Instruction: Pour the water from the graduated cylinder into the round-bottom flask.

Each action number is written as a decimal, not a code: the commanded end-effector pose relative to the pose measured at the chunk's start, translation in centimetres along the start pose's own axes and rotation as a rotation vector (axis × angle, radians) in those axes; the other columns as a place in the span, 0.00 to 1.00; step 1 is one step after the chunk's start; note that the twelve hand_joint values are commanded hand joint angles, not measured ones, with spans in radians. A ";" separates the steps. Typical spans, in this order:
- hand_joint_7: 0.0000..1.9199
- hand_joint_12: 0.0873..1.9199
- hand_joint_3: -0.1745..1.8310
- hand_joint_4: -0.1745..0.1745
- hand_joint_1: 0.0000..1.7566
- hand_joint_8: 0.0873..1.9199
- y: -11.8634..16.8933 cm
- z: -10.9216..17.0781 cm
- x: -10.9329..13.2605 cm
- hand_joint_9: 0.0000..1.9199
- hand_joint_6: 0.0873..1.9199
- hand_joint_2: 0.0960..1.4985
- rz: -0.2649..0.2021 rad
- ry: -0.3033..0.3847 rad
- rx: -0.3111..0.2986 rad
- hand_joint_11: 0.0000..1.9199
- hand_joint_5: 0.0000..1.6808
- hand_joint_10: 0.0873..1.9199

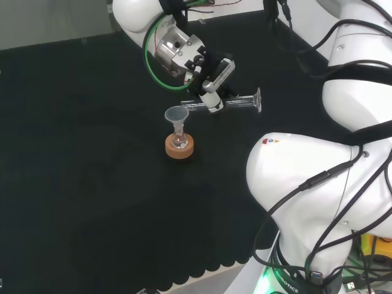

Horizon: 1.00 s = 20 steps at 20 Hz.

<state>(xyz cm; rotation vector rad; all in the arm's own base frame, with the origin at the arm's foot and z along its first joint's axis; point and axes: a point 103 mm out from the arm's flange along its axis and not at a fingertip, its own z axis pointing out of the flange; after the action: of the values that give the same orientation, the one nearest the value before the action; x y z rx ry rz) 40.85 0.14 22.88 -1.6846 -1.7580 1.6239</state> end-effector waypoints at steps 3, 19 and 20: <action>0.56 0.35 0.08 0.57 0.71 0.39 -0.1 -0.4 0.4 0.73 0.48 0.70 0.021 -0.028 0.021 0.63 0.63 0.00; 0.56 0.35 0.08 0.57 0.70 0.40 -0.4 -0.3 0.1 0.73 0.49 0.71 0.016 -0.014 -0.028 0.64 0.62 0.00; 0.56 0.35 0.09 0.57 0.70 0.40 -0.5 -0.3 0.1 0.73 0.49 0.71 0.014 -0.010 -0.042 0.64 0.62 0.00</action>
<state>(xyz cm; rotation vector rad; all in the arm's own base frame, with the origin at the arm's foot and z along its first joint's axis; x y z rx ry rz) 41.01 0.47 23.06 -1.6837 -1.7309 1.6704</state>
